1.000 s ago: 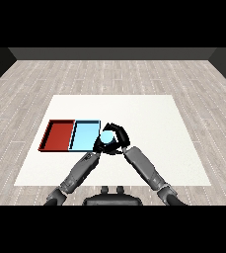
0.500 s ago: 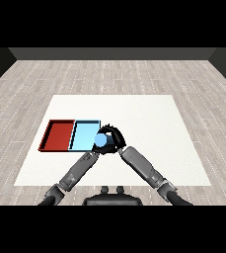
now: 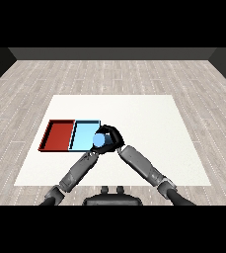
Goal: Pick the blue can and put it in the blue box
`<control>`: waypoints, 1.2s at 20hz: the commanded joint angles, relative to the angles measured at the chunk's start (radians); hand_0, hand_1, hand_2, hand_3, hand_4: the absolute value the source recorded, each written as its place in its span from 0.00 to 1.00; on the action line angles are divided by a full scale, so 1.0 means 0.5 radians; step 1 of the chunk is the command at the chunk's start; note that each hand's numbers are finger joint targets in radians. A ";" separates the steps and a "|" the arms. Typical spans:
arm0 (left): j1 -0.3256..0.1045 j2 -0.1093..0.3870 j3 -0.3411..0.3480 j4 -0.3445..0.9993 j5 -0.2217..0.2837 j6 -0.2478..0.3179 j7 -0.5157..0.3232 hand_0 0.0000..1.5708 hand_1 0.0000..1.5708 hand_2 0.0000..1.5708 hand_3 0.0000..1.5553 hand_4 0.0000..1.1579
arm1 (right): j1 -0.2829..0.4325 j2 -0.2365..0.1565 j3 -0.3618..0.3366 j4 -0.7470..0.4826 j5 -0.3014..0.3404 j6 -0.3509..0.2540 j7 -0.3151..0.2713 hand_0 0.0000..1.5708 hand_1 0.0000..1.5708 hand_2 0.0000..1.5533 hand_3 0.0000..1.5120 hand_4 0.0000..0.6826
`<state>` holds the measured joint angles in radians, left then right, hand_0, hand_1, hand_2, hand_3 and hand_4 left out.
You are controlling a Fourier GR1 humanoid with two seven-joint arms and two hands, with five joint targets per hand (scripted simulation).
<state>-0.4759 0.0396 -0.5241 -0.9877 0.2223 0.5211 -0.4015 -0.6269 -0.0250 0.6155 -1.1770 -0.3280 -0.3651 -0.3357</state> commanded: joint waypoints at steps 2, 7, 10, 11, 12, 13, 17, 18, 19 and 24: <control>-0.026 -0.076 -0.006 0.058 0.031 -0.017 -0.062 0.37 0.37 0.45 0.32 0.57 | -0.139 0.048 0.014 0.113 -0.169 0.000 -0.043 0.92 0.92 0.94 0.92 0.87; -0.061 -0.076 -0.040 0.067 0.264 -0.067 -0.033 0.90 0.90 0.89 0.82 0.52 | 0.185 0.006 -0.015 -0.151 0.033 0.032 0.005 0.91 0.91 0.94 0.92 0.84; -0.023 -0.077 0.022 0.096 0.288 -0.127 -0.198 0.91 0.91 0.86 0.64 0.59 | 0.127 0.047 -0.060 -0.122 -0.185 0.084 -0.002 0.81 0.81 0.88 0.88 0.61; -0.026 -0.077 0.047 0.003 0.197 -0.129 0.092 1.00 1.00 0.98 0.95 0.57 | 0.222 -0.037 -0.142 -0.300 -0.177 0.216 0.104 0.79 0.79 0.83 0.81 0.40; 0.147 0.028 0.058 -0.133 0.178 -0.154 0.061 1.00 1.00 0.98 0.95 0.66 | 0.244 0.047 -0.137 -0.109 -0.125 0.233 0.003 0.69 0.69 0.72 0.53 0.00; 0.007 -0.077 0.054 0.055 0.243 -0.131 -0.031 1.00 1.00 0.97 0.93 0.95 | 0.179 0.048 -0.185 -0.188 -0.055 0.154 0.135 0.34 0.34 0.35 0.00 0.00; -0.004 -0.078 0.059 0.078 0.252 -0.138 -0.045 1.00 1.00 0.97 0.93 0.95 | 0.174 0.049 -0.140 -0.152 -0.063 0.124 0.105 0.00 0.00 0.00 0.00 0.00; -0.135 -0.078 0.125 0.217 0.278 -0.186 -0.048 1.00 1.00 0.97 0.93 0.95 | 0.175 0.049 -0.142 -0.153 -0.062 0.125 0.105 0.00 0.00 0.00 0.00 0.00; -0.076 -0.078 -0.008 0.085 0.305 -0.062 -0.019 1.00 1.00 0.97 0.93 0.95 | 0.102 0.049 -0.124 -0.119 -0.132 0.090 0.075 0.00 0.00 0.00 0.00 0.00; -0.068 -0.060 0.136 0.093 0.187 -0.158 0.016 1.00 1.00 0.99 0.96 0.98 | 0.365 -0.013 -0.239 -0.381 -0.002 0.247 0.128 0.00 0.00 0.00 0.00 0.00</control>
<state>-0.4837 0.0108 -0.5056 -0.9417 0.3469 0.4601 -0.4254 -0.5131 -0.0131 0.5215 -1.2815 -0.3446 -0.2805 -0.2902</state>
